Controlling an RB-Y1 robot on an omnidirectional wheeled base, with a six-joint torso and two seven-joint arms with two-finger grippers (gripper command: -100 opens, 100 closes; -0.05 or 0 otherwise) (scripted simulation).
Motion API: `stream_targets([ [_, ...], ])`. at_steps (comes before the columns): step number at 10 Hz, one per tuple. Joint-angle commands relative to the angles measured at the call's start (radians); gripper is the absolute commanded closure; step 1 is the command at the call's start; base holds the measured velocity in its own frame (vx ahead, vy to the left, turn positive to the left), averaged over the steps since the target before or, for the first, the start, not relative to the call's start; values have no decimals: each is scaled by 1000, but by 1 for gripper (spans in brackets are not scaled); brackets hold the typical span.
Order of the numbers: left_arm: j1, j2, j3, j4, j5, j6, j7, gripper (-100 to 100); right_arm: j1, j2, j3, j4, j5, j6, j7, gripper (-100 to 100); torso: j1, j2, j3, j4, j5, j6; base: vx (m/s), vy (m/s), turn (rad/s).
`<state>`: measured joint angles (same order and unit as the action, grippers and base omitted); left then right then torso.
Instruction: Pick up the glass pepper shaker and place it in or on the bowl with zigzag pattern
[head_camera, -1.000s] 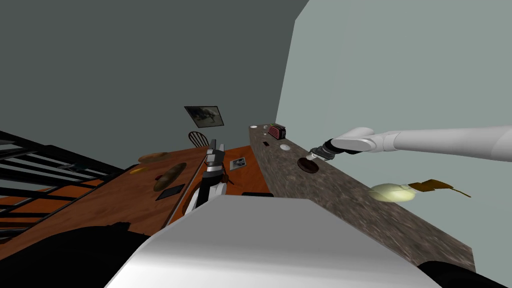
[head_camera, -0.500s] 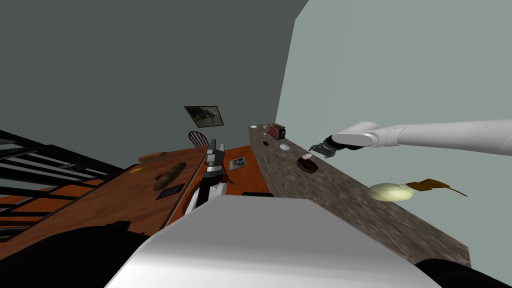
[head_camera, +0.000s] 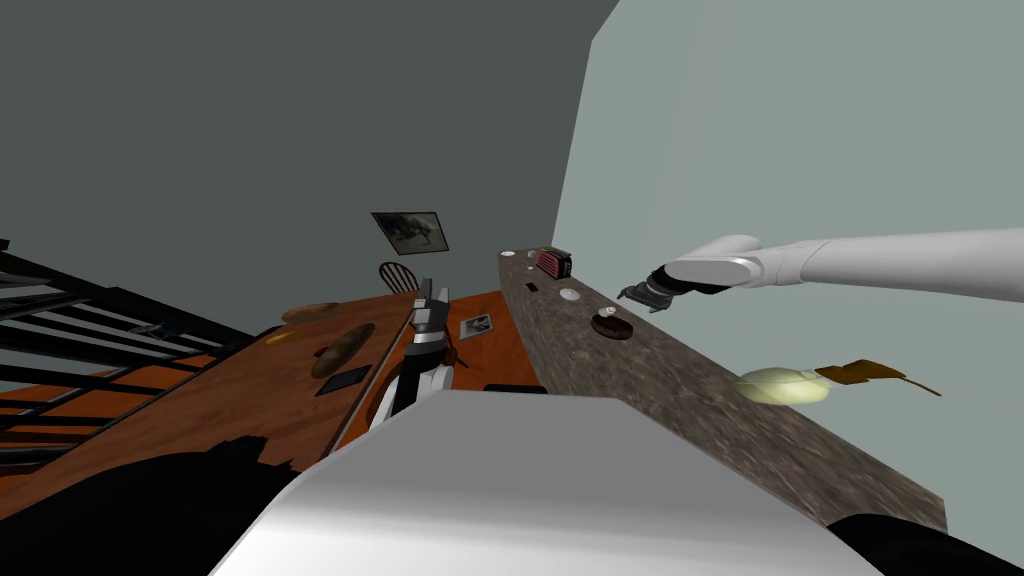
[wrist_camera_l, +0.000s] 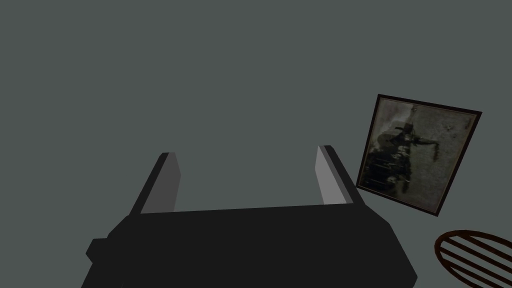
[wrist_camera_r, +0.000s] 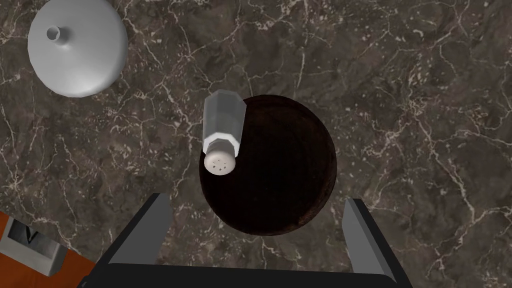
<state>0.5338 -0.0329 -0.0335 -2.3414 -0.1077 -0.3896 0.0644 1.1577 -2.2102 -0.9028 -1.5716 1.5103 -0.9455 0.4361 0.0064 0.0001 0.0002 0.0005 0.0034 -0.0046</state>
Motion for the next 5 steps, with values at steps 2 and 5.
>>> stream_targets([
  [2, 0, 0, 0, 0, 0, 0, 0, 0, 0, 0, 0, 0, 0, 0, 0, 0, 0, 0, 0, 0, 0, 0, 0, 0, 0],
  [5, 0, 0, 0, 0, 0, 0, 0, 0, 0, 0, 0, 0, 0, 0, 0, 0, 0, 0, 0, 0, 0, 0, 0, 0, 0],
])
